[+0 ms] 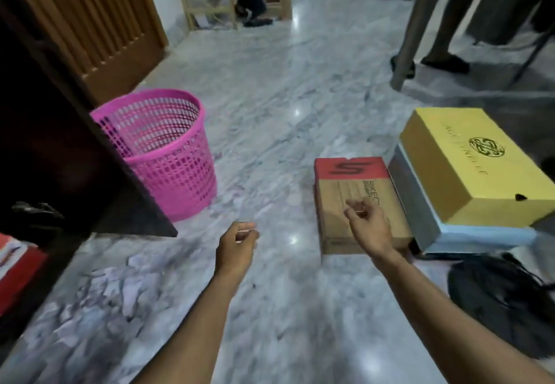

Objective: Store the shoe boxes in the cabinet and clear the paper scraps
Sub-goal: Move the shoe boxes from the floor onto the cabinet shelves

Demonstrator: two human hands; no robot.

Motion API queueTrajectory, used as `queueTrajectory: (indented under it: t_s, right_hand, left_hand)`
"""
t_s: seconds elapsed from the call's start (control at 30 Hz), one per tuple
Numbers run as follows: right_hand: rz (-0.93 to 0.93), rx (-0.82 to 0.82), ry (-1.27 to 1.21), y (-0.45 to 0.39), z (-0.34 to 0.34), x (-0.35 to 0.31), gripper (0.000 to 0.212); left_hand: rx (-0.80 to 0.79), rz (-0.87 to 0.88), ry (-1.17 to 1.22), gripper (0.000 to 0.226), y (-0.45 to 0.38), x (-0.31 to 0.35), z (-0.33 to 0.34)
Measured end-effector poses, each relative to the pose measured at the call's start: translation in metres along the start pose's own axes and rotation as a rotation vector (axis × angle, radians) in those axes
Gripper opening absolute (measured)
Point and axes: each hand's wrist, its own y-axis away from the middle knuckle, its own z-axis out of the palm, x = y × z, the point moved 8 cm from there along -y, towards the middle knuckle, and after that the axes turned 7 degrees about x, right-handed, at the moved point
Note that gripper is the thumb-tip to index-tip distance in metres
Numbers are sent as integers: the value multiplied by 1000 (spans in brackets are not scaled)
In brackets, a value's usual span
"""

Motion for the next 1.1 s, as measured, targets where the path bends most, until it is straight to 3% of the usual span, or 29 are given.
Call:
queueTrajectory:
  t_s: [0.17,0.33,0.43,0.53,0.67,0.87,0.93,1.03,1.1]
  right_hand:
    - [113,183,98,-55,-41,99,54]
    - [184,170,149,-68,-46,127,79]
    - [253,153,174,-71,-43,131,68]
    - [310,140,210,-72,-40,142,52]
    - [330,109,152,-55,-24,155,29]
    - [366,205,-115,-34,-21,172,42]
    - [435,128,-234,-34,-14,176,49]
    - [510,-101,-358,-32,9,172,88]
    - [464,-173,-423,-29,19,157,93]
  left_hand:
    - [-246,-39,-102,14,-18,-23,108]
    - [-389,-154,-83,43,-35,-44,198]
    - [-439,-220,-43,57,-35,-57,226]
    - [-313,-223,-1,63,-41,-71,213]
    - [-194,-220,82,41,-40,-79,181]
    - [-206,-261,225,20,-31,-85,138]
    - [-188,-264,251,15,-25,-90,120]
    - [-198,-250,269,31,-11,-94,96]
    - [-223,-231,271,35,-2,-92,78]
